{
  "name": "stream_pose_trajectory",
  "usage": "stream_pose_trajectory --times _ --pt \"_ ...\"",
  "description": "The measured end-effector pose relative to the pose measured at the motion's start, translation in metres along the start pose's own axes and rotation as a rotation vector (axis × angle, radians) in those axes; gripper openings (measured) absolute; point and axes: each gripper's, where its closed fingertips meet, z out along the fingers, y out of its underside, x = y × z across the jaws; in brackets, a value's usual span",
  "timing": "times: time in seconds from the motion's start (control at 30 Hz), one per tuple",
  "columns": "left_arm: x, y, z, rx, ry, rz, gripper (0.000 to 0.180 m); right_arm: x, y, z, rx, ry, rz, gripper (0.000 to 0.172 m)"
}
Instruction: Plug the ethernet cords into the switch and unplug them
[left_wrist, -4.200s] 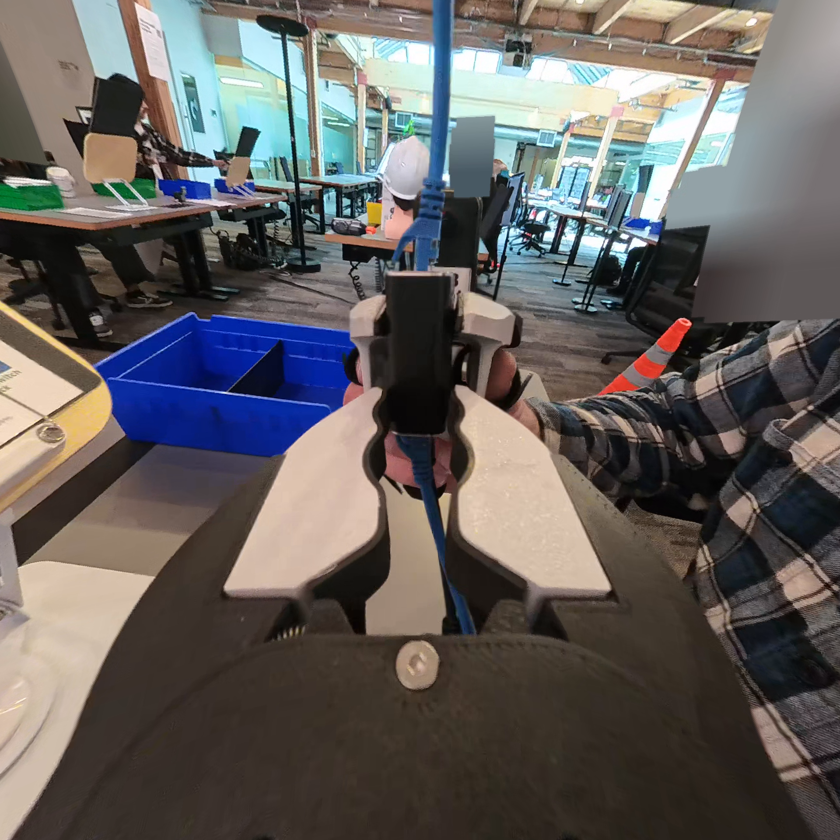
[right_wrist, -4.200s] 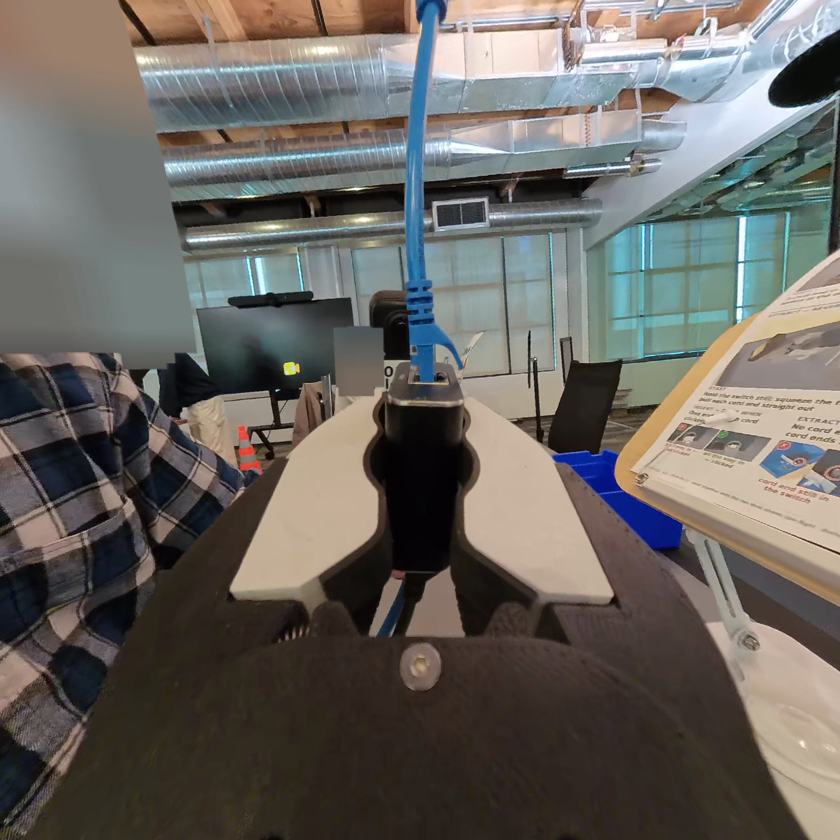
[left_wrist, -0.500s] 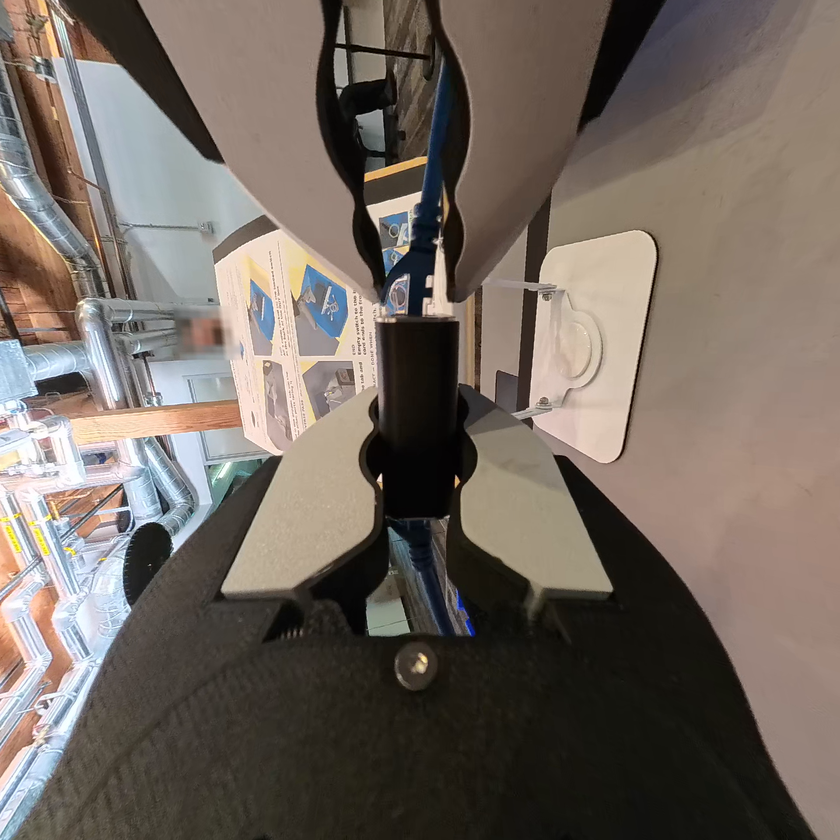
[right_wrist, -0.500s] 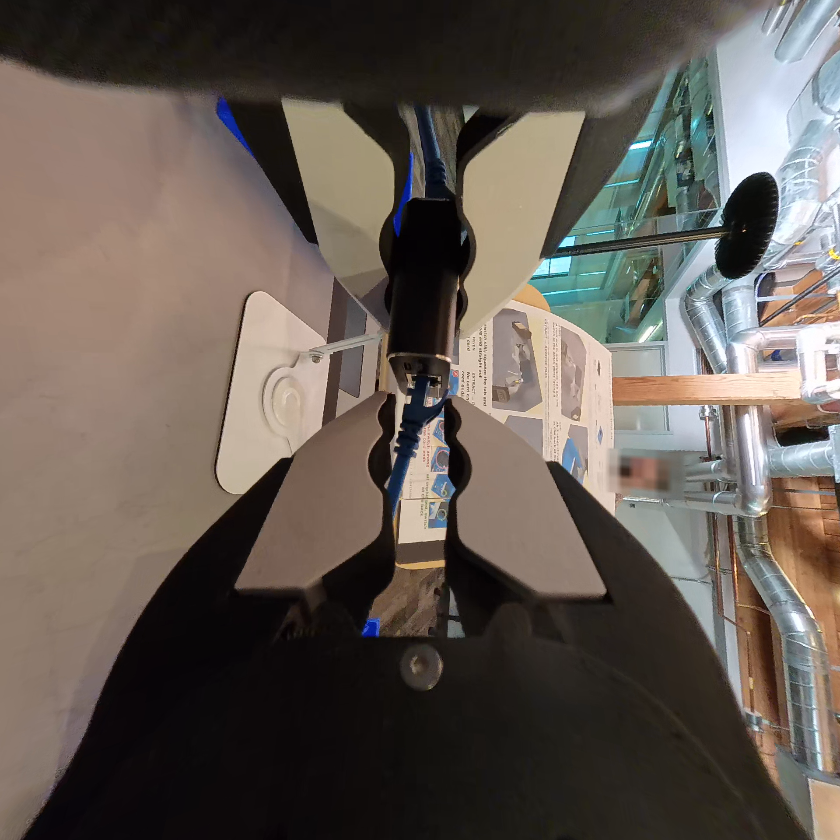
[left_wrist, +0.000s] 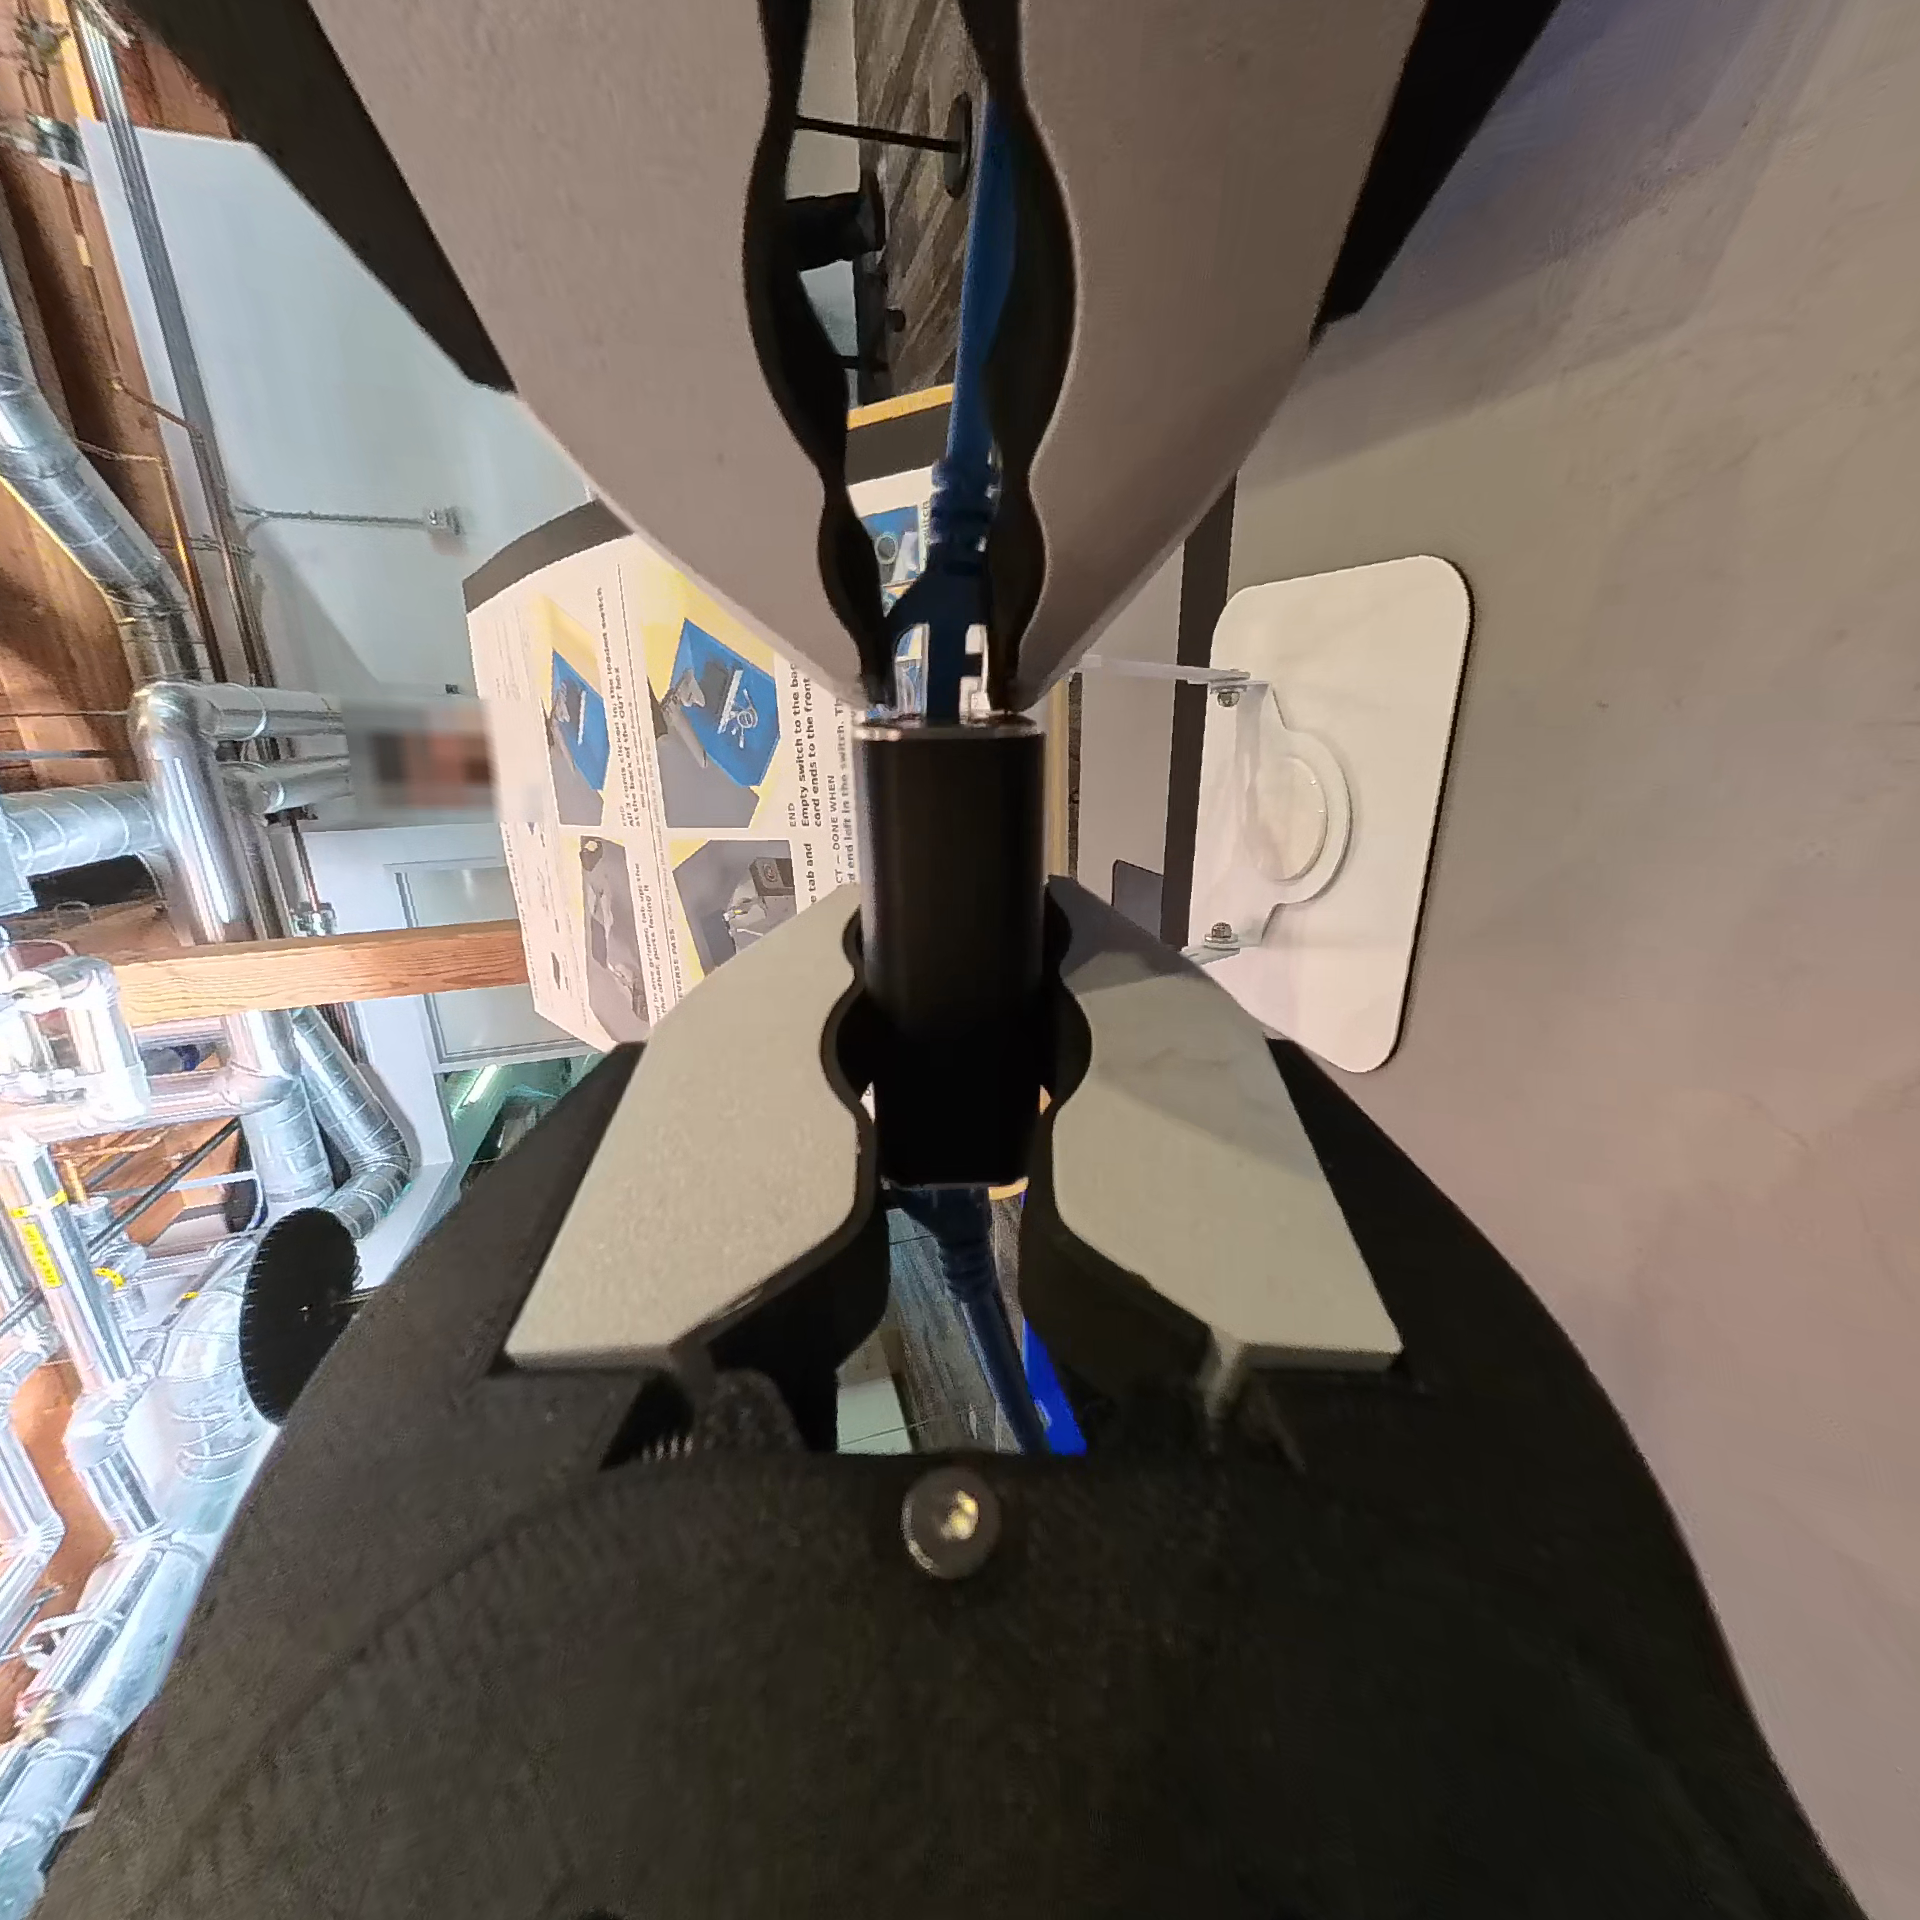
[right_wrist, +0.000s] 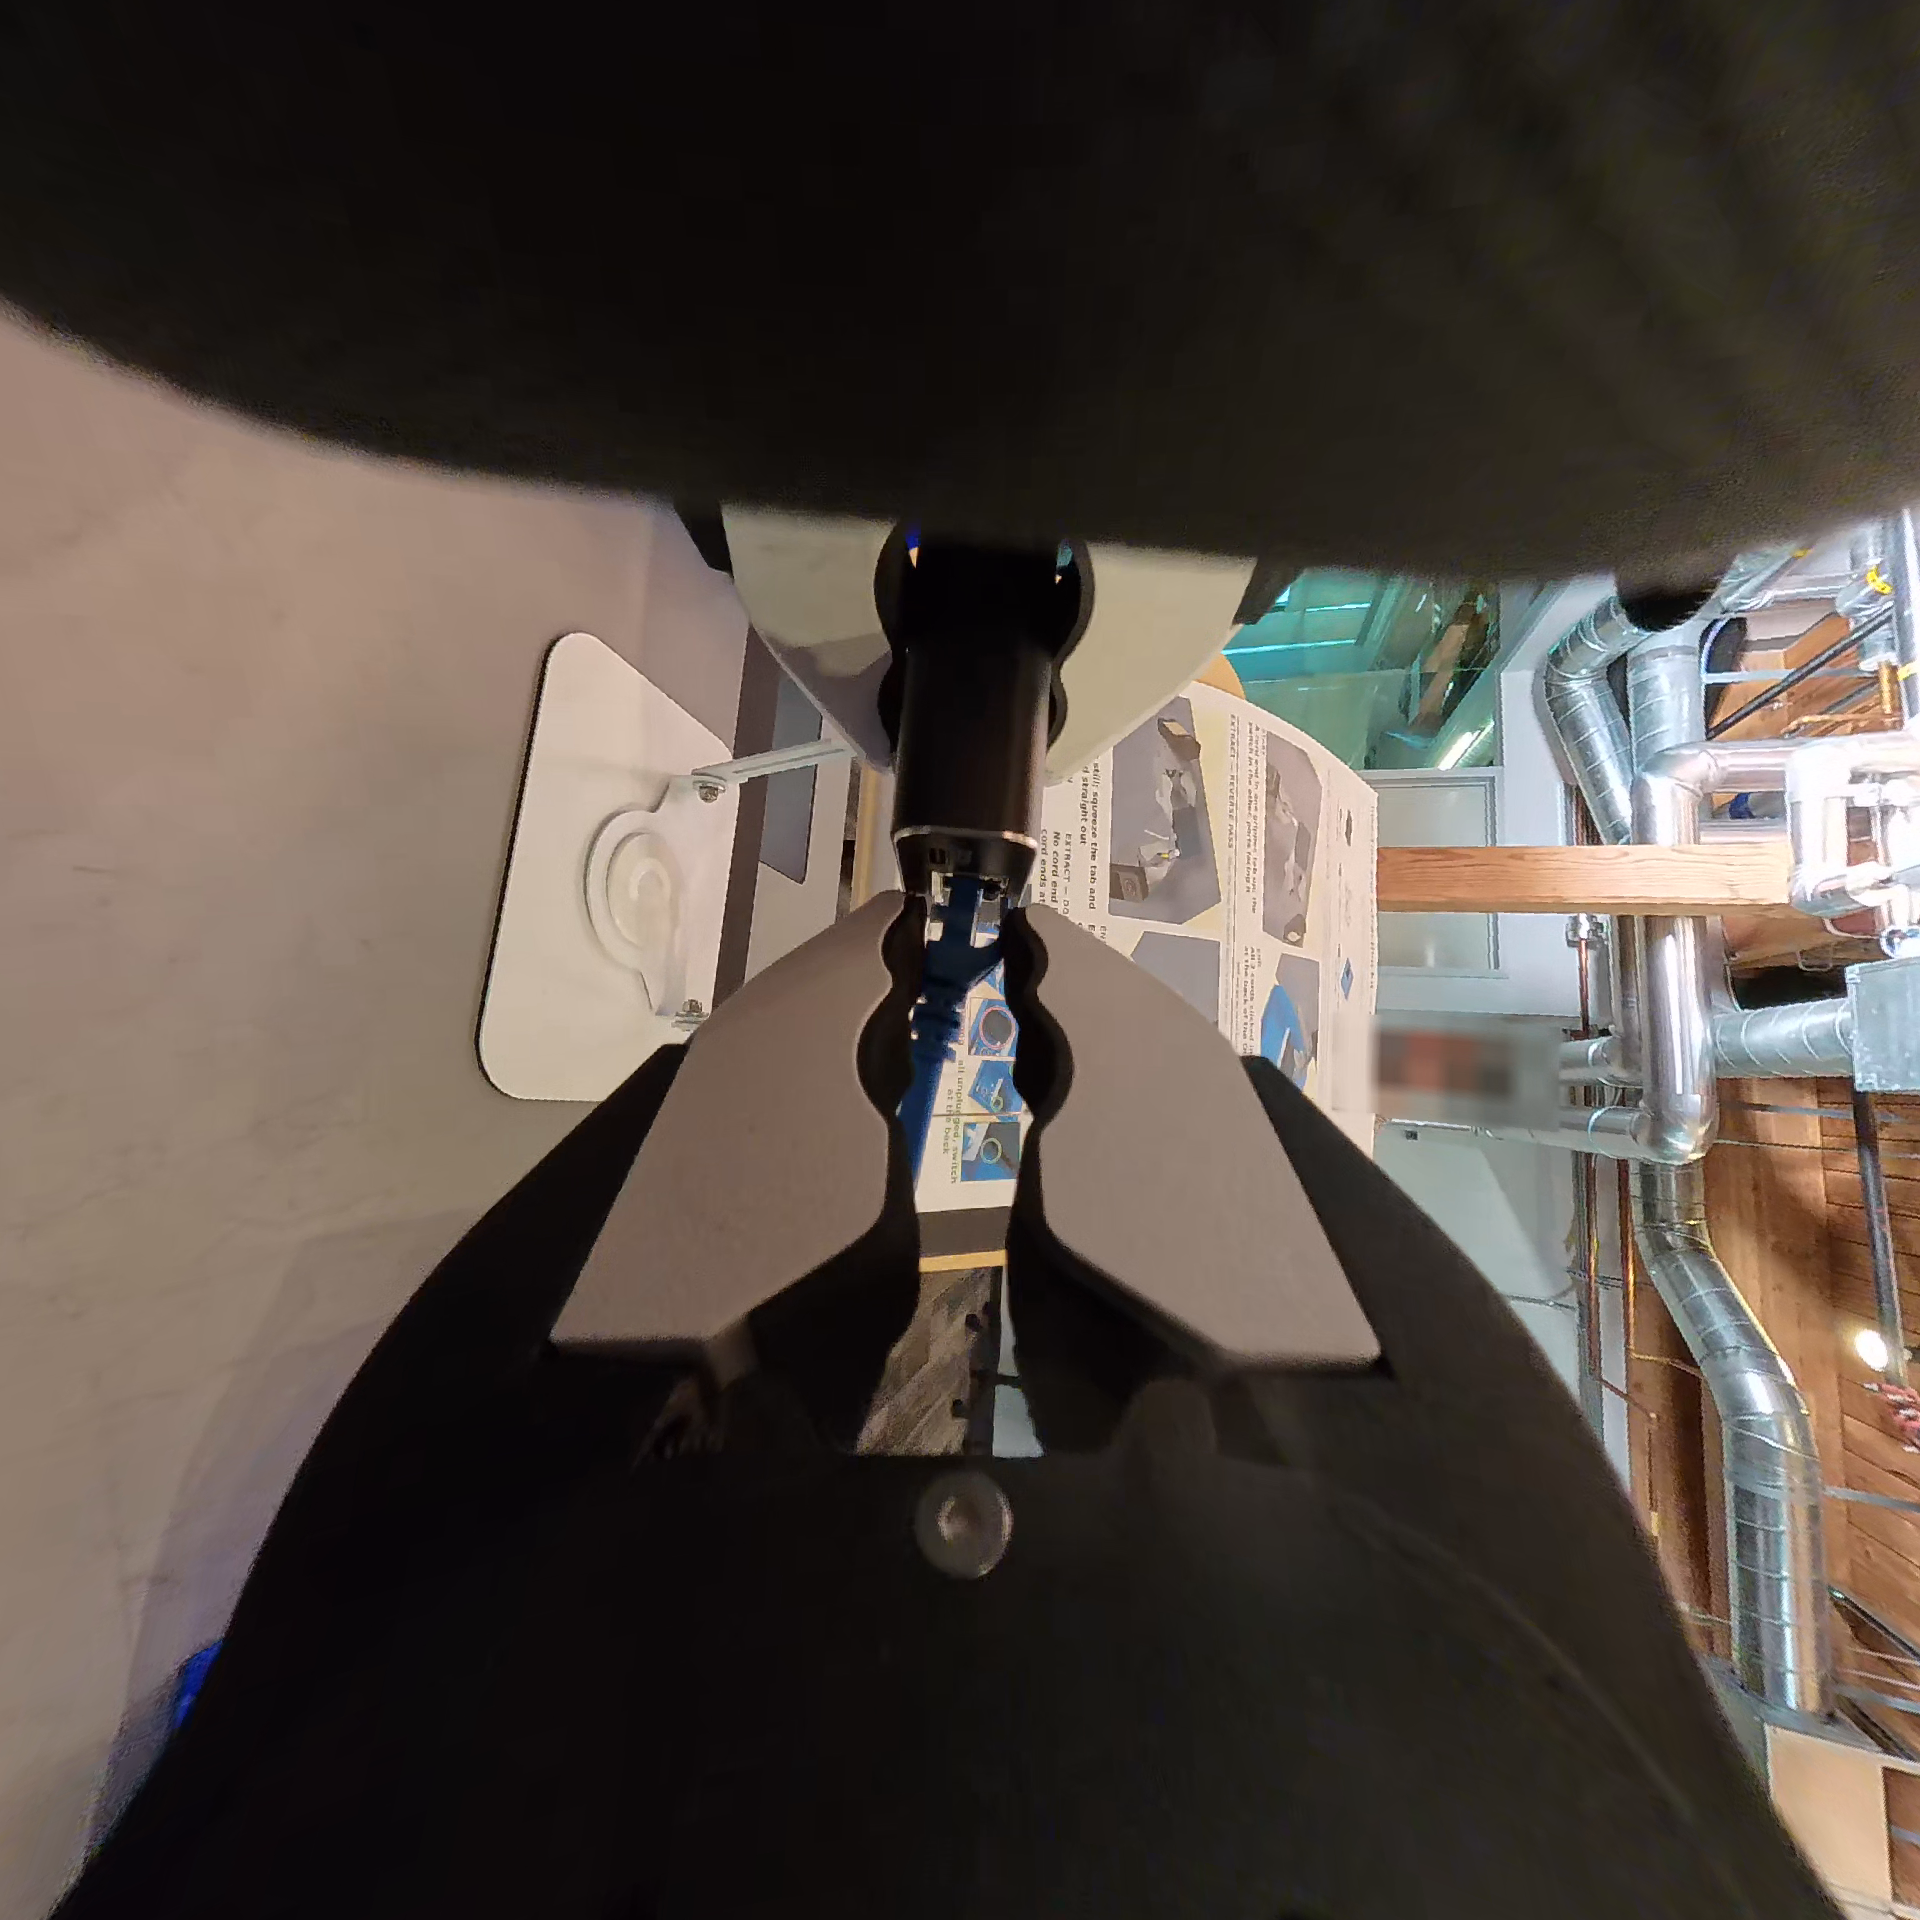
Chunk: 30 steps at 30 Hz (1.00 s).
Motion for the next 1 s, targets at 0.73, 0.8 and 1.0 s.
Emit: stream_pose_trajectory --times 0.73,0.8,1.0 --pt "0.001 -0.009 -0.016 0.083 0.074 -0.020 0.028 0.001 -0.009 -0.018 0.016 -0.118 0.016 0.013" --pt "0.001 -0.011 -0.018 0.097 0.079 -0.020 0.027 0.001 -0.010 -0.021 0.029 -0.116 0.043 0.013" --pt "-0.006 -0.008 -0.013 0.056 0.068 -0.028 0.028 0.005 -0.010 -0.023 -0.045 -0.074 0.040 0.013"
